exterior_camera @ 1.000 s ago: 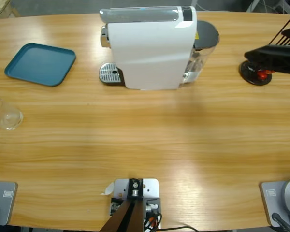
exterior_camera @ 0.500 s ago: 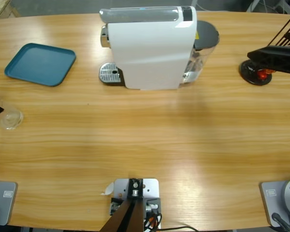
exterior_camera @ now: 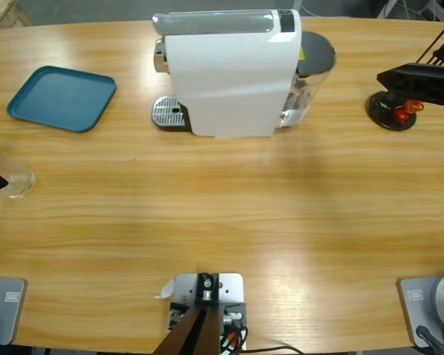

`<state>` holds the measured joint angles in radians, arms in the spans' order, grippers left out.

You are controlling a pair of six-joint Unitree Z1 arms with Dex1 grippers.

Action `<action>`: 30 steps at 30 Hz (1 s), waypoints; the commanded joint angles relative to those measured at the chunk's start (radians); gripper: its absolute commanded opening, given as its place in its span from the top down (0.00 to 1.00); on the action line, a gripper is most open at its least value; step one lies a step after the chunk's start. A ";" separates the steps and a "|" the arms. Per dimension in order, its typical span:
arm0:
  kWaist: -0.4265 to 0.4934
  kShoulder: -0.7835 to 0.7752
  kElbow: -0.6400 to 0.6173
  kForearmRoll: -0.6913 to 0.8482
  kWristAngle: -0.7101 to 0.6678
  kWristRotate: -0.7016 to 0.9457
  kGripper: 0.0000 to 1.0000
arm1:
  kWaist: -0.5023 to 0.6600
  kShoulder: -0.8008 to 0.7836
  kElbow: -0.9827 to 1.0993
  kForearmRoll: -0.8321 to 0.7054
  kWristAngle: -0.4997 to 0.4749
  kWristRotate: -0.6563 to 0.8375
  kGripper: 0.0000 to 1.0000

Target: Pour coffee

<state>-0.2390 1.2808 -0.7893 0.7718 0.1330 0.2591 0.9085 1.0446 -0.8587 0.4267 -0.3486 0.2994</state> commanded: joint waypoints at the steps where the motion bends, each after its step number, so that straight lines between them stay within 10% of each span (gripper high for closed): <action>1: 0.026 -0.020 0.066 -0.057 0.057 0.009 0.00 | -0.045 -0.010 0.051 -0.001 0.024 0.010 0.02; 30: 0.055 -0.028 0.209 -0.298 -0.001 0.044 0.01 | -0.175 0.070 0.045 -0.064 0.128 -0.032 0.04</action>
<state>-0.2001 1.2689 -0.6437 0.5483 0.1686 0.2883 0.7619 1.0670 -0.8320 0.3820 -0.2448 0.2839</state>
